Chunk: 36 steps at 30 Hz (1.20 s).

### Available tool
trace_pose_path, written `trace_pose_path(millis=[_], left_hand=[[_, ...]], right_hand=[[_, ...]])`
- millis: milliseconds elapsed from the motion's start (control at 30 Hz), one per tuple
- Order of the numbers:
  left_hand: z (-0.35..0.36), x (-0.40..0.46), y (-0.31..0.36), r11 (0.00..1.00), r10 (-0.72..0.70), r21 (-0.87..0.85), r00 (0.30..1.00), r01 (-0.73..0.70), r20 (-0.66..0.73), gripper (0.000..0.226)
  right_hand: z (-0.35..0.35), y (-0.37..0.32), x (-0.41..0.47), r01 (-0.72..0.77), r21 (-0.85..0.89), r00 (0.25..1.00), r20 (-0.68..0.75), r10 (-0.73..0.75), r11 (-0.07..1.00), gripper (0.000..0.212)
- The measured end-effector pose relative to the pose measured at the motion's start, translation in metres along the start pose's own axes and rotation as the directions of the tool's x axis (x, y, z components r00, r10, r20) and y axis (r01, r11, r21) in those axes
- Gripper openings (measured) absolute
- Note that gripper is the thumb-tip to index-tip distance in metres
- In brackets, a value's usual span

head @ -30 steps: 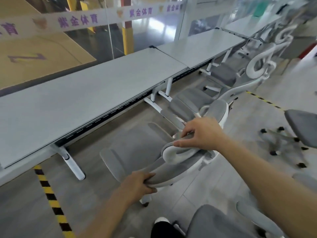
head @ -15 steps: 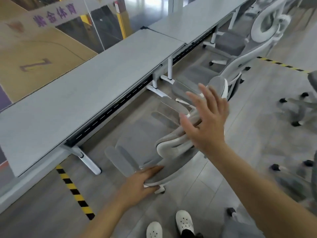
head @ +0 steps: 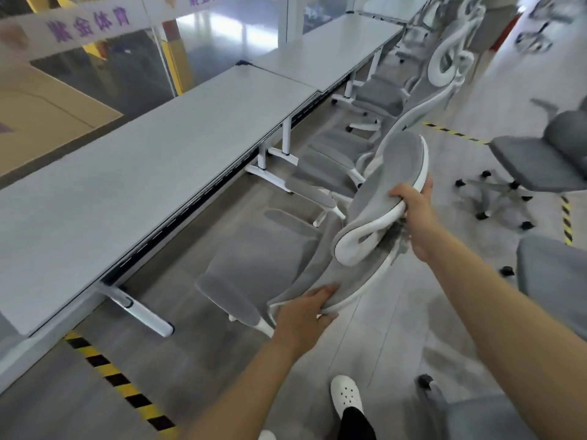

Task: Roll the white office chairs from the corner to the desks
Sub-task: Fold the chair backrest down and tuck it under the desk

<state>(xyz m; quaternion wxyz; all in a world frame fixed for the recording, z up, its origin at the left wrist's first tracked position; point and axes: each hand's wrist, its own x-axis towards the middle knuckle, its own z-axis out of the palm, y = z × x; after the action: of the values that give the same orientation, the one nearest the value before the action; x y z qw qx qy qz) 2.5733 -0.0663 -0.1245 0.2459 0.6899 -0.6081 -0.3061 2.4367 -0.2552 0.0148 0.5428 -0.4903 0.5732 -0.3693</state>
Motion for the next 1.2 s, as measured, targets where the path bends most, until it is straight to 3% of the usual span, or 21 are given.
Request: trace_pose_path(millis=[333, 567, 900, 1200], left_hand=[[-0.014, -0.103, -0.030, 0.994, -0.015, -0.111, 0.999, 0.019, 0.042, 0.060], [-0.029, -0.140, -0.032, 0.989, -0.086, -0.112, 0.988, 0.100, 0.130, 0.063], [-0.035, -0.157, -0.020, 0.946, -0.230, -0.205, 0.966, 0.250, 0.119, 0.064], [-0.032, -0.168, 0.004, 0.928, -0.322, -0.161, 0.941, 0.335, 0.101, 0.059]], right_hand=[[0.026, 0.025, -0.104, 0.030, -0.013, 0.999, -0.042, -0.030, 0.999, 0.060], [0.034, 0.038, -0.149, 0.080, 0.022, 0.989, -0.126, -0.076, 0.997, 0.079], [0.030, 0.034, -0.157, 0.108, -0.069, 0.994, -0.025, -0.110, 0.992, 0.089], [0.007, 0.039, -0.156, 0.159, -0.052, 0.976, 0.157, -0.149, 0.986, 0.092]])
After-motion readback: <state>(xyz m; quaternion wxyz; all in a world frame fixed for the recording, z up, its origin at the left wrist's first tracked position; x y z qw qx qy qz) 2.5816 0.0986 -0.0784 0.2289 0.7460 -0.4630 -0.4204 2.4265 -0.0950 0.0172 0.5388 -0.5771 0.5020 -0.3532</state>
